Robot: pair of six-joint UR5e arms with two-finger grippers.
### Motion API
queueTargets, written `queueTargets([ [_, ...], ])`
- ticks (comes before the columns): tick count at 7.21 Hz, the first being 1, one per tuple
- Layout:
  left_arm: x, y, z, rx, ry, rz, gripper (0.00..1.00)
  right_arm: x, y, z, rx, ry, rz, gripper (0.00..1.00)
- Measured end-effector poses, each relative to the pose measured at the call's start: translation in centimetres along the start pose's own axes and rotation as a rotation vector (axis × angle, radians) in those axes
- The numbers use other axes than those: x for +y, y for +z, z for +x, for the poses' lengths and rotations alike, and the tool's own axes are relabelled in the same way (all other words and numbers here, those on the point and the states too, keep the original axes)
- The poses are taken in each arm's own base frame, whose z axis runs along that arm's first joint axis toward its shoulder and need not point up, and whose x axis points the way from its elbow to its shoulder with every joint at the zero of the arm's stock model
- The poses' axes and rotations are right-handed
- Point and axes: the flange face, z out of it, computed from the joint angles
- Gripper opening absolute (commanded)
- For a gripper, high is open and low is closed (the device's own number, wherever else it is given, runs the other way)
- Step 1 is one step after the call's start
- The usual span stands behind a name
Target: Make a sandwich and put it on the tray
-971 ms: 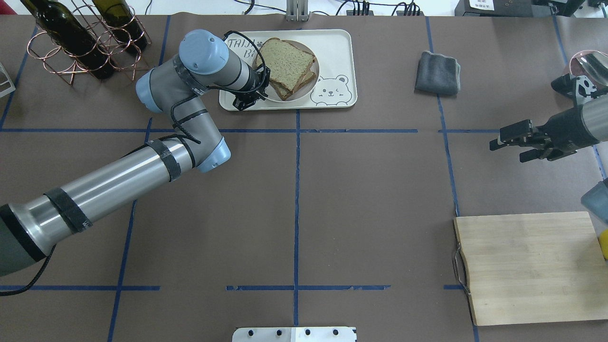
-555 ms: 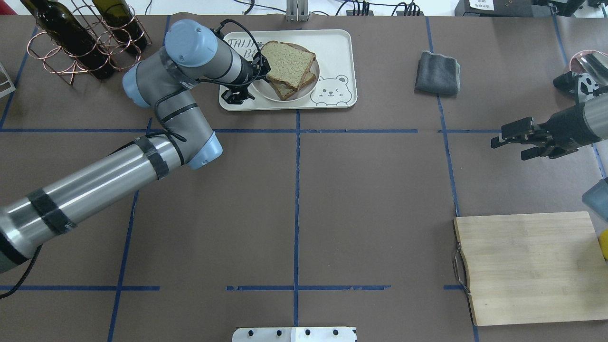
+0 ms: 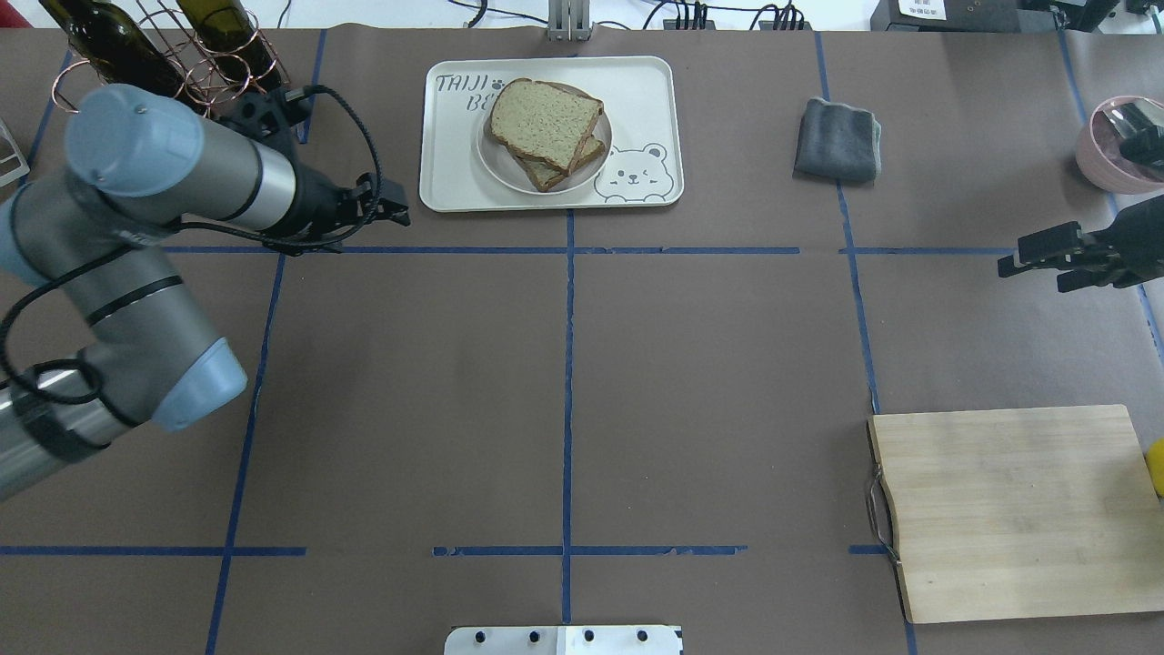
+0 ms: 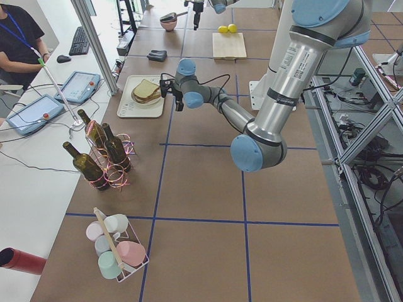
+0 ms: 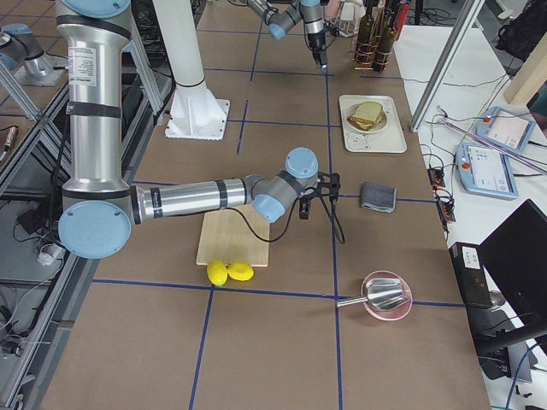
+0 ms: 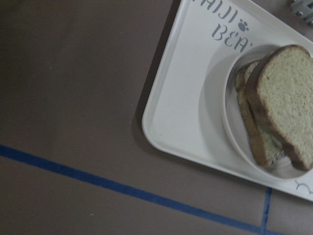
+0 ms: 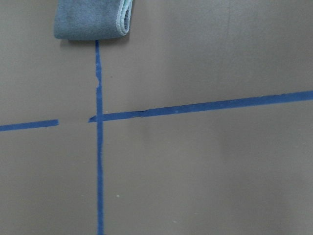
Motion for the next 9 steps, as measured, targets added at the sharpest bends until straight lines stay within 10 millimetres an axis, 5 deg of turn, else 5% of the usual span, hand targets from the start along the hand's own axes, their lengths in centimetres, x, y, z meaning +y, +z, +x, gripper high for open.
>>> queueTargets([
  [2,1.6,-5.0,-8.1,-0.061,0.233,0.003,1.0,-1.1,-2.5,5.4,0.113,-0.151,-0.029,1.0],
  [4,-1.4,-10.1,-17.8,-0.14,0.456,-0.012,1.0,-1.9,-6.0,9.9,0.209,-0.27,-0.085,1.0],
  [7,-3.7,-19.1,-33.2,-0.236,0.651,-0.048,1.0,0.3,-12.7,12.3,0.265,-0.305,-0.191,1.0],
  [9,-3.6,-22.7,-40.1,-0.275,0.607,-0.131,1.0,2.1,-13.5,13.3,0.268,-0.286,-0.216,1.0],
])
